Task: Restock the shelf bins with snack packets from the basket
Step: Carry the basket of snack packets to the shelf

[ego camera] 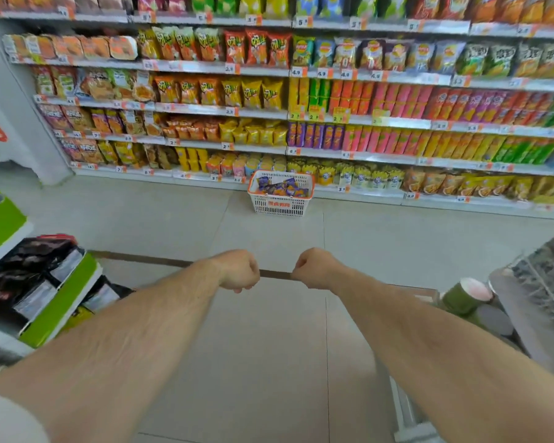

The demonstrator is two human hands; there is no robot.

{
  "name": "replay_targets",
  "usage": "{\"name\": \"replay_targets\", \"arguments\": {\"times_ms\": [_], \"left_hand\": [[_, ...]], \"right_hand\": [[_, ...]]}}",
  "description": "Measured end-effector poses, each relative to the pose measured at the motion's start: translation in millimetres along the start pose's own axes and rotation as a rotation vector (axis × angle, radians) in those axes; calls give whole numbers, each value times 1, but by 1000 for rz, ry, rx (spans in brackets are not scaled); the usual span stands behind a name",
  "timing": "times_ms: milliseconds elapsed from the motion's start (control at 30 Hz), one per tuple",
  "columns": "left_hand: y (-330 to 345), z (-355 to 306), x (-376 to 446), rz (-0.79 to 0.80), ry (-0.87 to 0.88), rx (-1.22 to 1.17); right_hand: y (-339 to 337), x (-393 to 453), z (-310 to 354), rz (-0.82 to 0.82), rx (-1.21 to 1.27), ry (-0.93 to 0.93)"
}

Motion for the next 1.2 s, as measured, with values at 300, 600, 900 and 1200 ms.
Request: {"name": "replay_targets", "arguments": {"times_ms": [300,600,900,1200], "left_hand": [[-66,-13,141,-19,-68,-108],[-154,6,344,-7,-52,-345],[-243,9,508,1,-180,-603],[-299,-13,681,5,-260,-564]], "right_hand": [[-54,159,-19,-5,171,65],[-106,356,2,-19,189,168],[-167,519,18,-9,248,245],[-207,712,-35,21,331,282]]}}
Point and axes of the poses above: each hand's wrist, its own x-axis towards the middle knuckle, its own y-axis out of the palm, z = x × y, the point moved 9 cm from there along x, towards the middle knuckle, and after that the axes turned 8 degrees about -x, right-handed, at the moved point
